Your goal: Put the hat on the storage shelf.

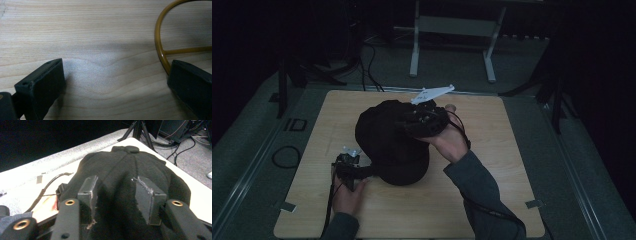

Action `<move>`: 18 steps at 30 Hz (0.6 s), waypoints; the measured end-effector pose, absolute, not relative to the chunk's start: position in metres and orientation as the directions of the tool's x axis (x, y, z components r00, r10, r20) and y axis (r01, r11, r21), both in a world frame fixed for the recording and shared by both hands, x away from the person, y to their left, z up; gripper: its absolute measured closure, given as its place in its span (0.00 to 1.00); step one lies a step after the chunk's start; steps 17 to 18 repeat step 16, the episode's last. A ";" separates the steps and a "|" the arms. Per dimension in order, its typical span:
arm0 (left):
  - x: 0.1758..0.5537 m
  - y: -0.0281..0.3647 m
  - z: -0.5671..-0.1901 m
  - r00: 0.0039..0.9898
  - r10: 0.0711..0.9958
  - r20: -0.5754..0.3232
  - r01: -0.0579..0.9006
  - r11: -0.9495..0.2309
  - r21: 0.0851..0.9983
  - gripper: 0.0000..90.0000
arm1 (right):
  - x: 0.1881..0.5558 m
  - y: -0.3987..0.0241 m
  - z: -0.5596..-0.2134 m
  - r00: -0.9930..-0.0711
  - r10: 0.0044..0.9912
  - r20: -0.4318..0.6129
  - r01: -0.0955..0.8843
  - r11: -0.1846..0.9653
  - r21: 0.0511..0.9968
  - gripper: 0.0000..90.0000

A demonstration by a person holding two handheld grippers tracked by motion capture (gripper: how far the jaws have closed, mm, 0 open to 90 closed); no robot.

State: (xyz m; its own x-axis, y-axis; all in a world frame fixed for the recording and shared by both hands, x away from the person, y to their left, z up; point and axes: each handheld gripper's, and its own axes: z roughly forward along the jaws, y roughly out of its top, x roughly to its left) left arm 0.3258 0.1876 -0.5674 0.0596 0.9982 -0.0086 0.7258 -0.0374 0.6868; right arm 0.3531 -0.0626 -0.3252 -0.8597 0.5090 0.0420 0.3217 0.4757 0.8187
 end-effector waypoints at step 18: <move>0.326 0.188 -0.567 0.060 0.998 -0.008 0.726 -0.038 0.687 0.01 | 0.355 -0.088 -0.331 -0.846 0.529 0.062 0.365 0.490 0.792 0.45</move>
